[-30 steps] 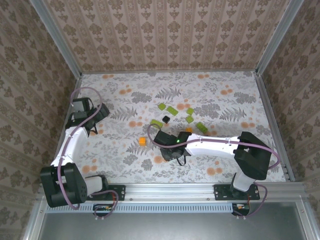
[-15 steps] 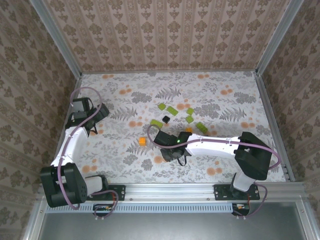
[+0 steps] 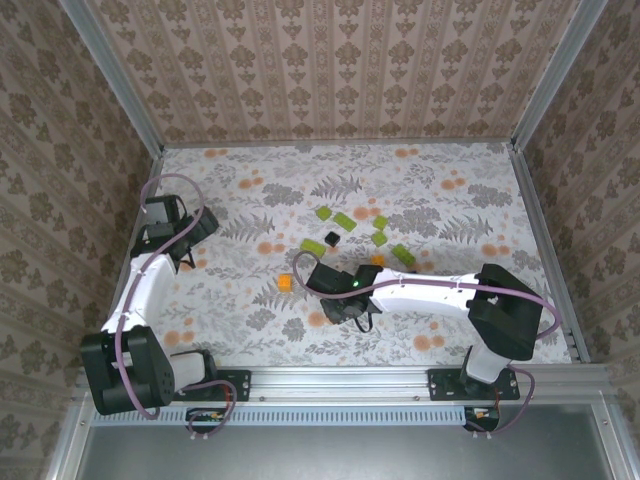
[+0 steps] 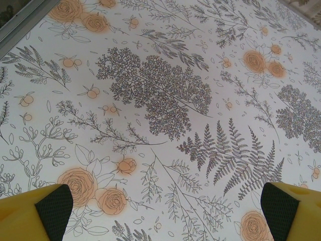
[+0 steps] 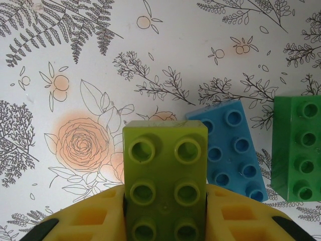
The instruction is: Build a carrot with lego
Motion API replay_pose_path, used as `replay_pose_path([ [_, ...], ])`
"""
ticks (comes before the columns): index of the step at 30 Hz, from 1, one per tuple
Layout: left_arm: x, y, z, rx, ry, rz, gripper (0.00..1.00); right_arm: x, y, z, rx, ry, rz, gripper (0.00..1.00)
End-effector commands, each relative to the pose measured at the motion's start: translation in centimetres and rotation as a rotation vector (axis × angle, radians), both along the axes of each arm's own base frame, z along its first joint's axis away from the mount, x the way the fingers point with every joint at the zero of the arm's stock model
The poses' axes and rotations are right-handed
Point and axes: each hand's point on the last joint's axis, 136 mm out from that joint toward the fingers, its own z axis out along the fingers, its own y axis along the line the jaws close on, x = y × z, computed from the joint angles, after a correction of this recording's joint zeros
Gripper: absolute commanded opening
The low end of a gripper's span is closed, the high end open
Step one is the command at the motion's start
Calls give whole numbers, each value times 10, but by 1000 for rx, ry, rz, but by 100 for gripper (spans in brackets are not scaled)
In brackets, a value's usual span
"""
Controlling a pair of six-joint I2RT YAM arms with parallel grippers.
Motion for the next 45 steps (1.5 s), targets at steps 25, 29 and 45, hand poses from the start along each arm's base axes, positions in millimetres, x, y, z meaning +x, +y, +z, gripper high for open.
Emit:
replay_pose_path([
  [25,5,-3,12,3,-24,-7,100,-54,-39,-59,-143,244,-5,31],
  [29,5,-5,11,3,-22,-11,100,-57,-44,-64,-157,257,-25,31],
  [45,4,-5,12,4,-21,-15,100,-66,-61,-59,-230,251,26,31],
])
